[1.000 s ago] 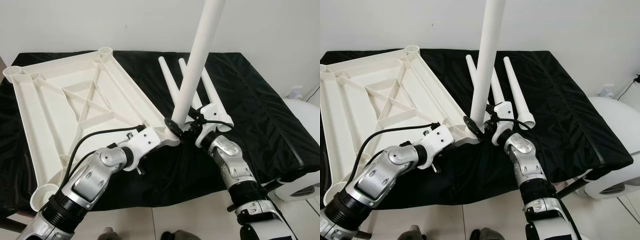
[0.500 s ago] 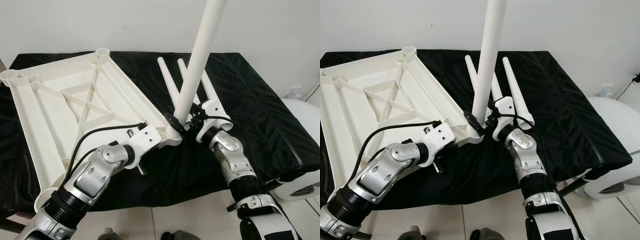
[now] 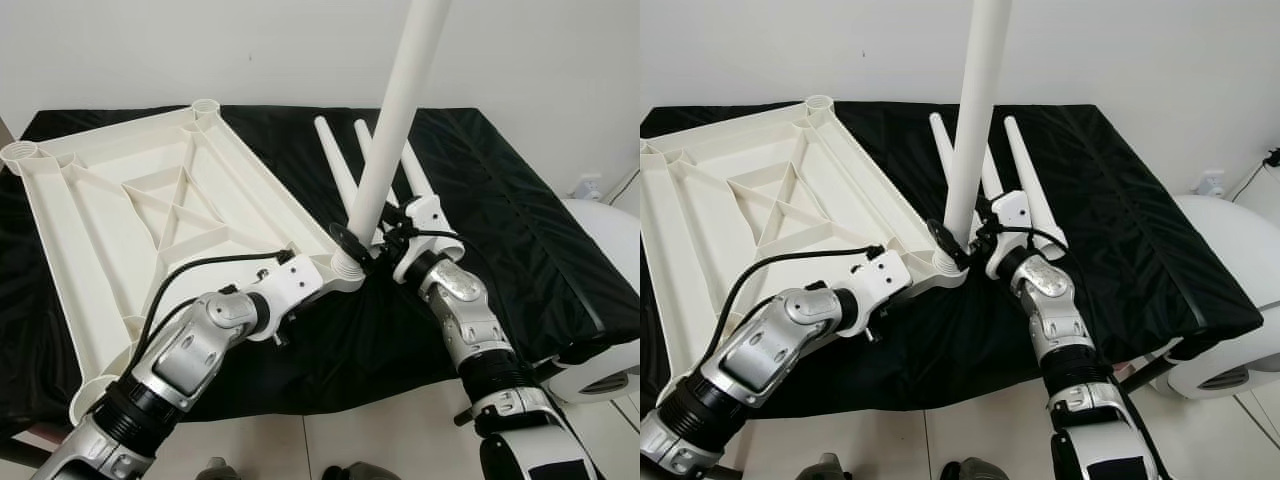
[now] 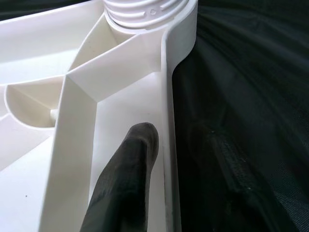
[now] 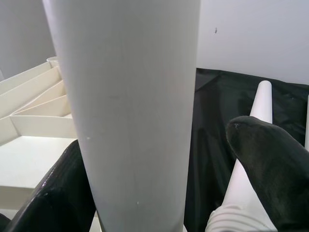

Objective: Building children table

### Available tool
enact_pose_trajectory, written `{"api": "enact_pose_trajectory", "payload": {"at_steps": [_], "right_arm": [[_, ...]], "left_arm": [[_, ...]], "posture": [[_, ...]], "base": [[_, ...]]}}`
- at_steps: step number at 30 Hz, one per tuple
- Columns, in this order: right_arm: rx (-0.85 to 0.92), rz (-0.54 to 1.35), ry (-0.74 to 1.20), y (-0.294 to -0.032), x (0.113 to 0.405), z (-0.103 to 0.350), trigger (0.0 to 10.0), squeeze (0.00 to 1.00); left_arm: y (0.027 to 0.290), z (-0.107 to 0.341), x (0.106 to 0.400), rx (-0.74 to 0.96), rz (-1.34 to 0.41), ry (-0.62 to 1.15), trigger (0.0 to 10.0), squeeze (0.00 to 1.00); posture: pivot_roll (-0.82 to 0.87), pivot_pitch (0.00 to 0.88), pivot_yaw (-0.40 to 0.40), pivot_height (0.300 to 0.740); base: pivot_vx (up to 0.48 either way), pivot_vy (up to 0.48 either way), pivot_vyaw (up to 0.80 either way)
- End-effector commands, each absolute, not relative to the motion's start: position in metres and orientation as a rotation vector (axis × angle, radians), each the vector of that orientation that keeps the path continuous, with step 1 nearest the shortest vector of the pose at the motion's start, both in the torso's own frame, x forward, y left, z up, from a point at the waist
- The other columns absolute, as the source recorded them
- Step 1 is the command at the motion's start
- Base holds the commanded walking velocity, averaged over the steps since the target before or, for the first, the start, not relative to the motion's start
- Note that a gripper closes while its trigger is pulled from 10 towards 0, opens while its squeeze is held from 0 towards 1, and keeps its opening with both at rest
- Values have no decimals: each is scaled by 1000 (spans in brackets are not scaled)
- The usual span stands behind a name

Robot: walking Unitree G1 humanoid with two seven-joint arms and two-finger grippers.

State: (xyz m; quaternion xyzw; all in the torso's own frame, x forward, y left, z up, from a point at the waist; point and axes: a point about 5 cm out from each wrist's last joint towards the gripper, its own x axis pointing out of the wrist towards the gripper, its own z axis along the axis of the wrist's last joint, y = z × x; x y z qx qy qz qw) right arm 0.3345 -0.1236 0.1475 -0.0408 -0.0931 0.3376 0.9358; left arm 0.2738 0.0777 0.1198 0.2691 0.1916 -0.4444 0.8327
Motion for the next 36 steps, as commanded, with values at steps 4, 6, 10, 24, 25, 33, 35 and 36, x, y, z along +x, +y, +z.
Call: {"api": "enact_pose_trajectory", "payload": {"at_steps": [4,6,10,24,25,33,35,36], "right_arm": [[-87,680,-196,-128,337,149,10000,0],[-87,680,-196,-128,337,149,10000,0],[-87,681,-197,-128,337,149,10000,0],[-88,738,-180,-123,338,147,10000,0],[-88,772,-157,-121,338,144,10000,0],[-74,810,-96,-114,339,132,10000,0],[-72,808,-88,-113,339,129,10000,0],[-71,807,-82,-112,340,128,10000,0]], "left_arm": [[83,103,270,542,-939,498,0,0],[83,103,270,542,-939,498,0,0],[84,103,271,550,-942,497,3451,0],[85,102,274,568,-931,501,10000,0],[85,102,274,570,-932,498,10000,0],[84,103,274,573,-934,490,10000,0],[84,103,274,574,-935,488,10000,0],[84,104,274,574,-935,487,10000,0]], "posture": [[27,4,-64,740],[27,4,-64,740],[26,3,-64,740],[28,2,-67,740],[29,0,-69,740],[36,0,-73,740],[36,0,-73,740],[36,0,-73,740]], "base": [[0,0,0],[0,0,0],[0,0,0],[0,0,0],[0,0,0],[0,0,0],[0,0,0],[0,0,0]]}}
